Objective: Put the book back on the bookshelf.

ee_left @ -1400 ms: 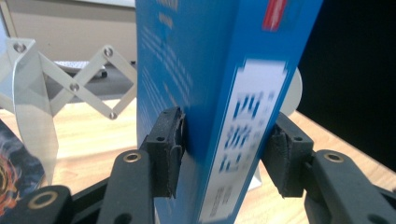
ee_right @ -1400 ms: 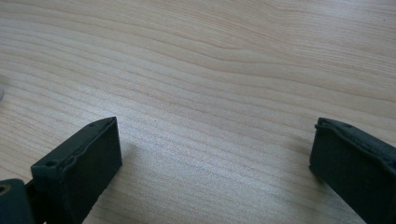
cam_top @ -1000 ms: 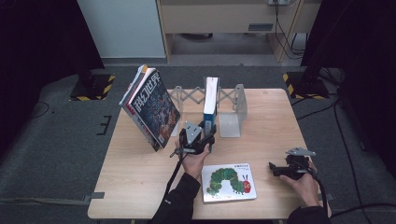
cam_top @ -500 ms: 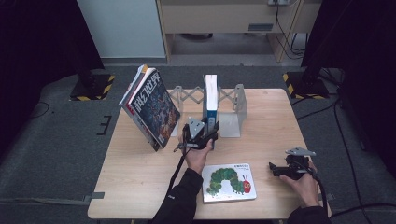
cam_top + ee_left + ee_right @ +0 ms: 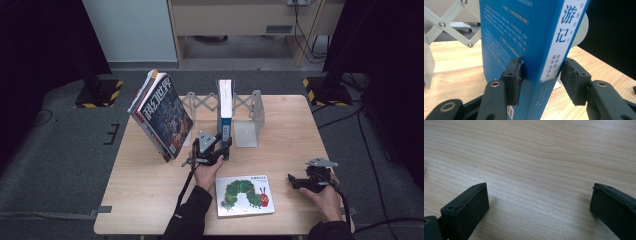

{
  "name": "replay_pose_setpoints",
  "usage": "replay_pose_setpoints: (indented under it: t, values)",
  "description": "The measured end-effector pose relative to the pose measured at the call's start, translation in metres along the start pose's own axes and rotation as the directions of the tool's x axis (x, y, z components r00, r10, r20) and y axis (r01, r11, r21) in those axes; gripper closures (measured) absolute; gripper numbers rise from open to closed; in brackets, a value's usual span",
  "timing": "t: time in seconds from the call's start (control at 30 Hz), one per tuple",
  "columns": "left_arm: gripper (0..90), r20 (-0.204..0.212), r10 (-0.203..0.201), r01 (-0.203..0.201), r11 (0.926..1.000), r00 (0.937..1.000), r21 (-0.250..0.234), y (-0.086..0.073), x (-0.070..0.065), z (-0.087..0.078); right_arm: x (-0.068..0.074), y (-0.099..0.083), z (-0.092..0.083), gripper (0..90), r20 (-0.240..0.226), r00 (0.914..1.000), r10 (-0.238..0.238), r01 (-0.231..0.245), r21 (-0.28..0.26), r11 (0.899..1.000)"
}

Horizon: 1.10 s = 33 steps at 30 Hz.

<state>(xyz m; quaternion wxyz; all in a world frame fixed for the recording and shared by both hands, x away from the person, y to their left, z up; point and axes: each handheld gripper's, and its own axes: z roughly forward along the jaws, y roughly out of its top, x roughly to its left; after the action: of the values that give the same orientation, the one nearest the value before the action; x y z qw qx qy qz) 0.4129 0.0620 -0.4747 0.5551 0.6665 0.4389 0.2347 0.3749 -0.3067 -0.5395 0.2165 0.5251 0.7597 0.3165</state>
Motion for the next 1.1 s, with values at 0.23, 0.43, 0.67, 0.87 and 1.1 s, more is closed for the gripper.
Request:
replay_pose_setpoints:
  t: [0.23, 0.43, 0.67, 0.87, 1.1]
  values:
    - [48.1, 0.004, -0.011, 0.011, 0.9999, 0.9999, 0.011, 0.004, -0.001, 0.011, 0.000, 0.000, 0.000, 2.4, -0.001, 1.0000, -0.008, 0.008, -0.003, 1.000]
    - [47.9, -0.001, -0.012, 0.012, 0.9998, 0.9999, 0.017, 0.007, 0.003, 0.014, 0.000, 0.000, 0.000, 2.4, -0.002, 1.0000, -0.003, 0.003, -0.002, 1.000]
    - [47.5, -0.006, -0.029, 0.029, 0.9995, 0.9996, 0.012, 0.009, 0.011, 0.018, 0.000, 0.000, 0.000, 2.4, -0.002, 1.0000, -0.004, 0.004, -0.002, 1.000]
    - [45.9, -0.023, -0.034, 0.034, 0.9992, 0.9992, 0.019, 0.012, 0.017, 0.020, 0.000, 0.000, 0.000, 2.4, -0.002, 1.0000, -0.003, 0.003, -0.002, 1.000]
    - [46.8, -0.023, -0.041, 0.042, 0.9991, 0.9989, 0.002, 0.012, 0.031, 0.016, 0.000, 0.000, 0.000, 2.3, -0.004, 1.0000, -0.001, 0.001, 0.000, 1.000]
